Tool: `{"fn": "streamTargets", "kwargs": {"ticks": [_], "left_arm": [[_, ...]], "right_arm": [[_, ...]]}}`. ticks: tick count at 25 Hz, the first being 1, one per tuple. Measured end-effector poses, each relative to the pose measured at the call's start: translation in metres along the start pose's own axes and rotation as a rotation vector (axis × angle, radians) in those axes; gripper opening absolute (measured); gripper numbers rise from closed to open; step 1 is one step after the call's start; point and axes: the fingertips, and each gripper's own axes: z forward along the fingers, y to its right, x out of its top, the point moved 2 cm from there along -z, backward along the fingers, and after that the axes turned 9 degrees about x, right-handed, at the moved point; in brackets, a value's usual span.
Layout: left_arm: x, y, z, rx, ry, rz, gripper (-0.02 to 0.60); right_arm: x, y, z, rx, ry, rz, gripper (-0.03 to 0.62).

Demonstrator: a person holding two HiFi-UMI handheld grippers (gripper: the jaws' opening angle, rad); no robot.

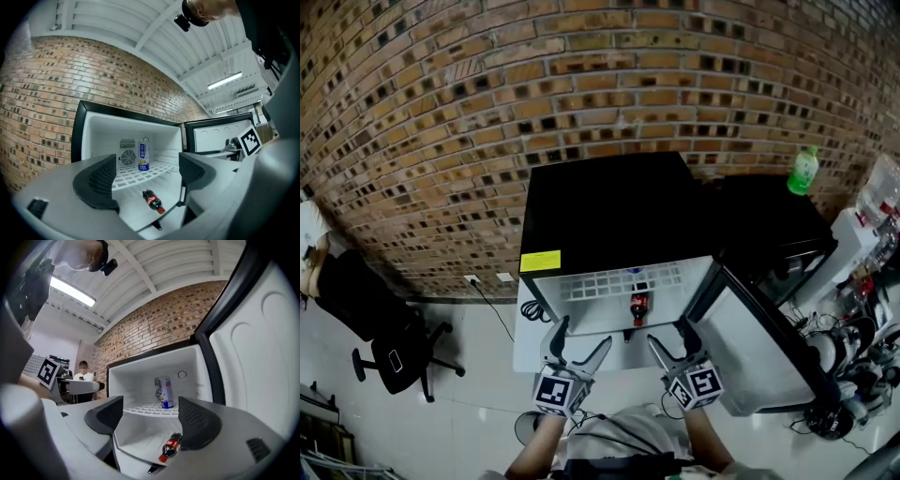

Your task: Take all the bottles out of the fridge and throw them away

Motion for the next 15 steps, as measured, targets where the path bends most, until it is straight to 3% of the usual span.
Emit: {"fn": "streamTargets", "kwargs": {"ticks": [8, 15], "left_arm": [[-0.016, -0.022, -0.014, 0.074, -0.009, 0.034, 0.403], [-0.018, -0.049, -0.035, 0.203, -0.015, 0.015, 0.403]], "right_arm": [[-0.009, 0.03, 0.082, 0.051, -0.059, 0.067, 0.37], [-0.008, 0.073, 0.162, 0.038, -0.115, 0.008, 0.37]]}}
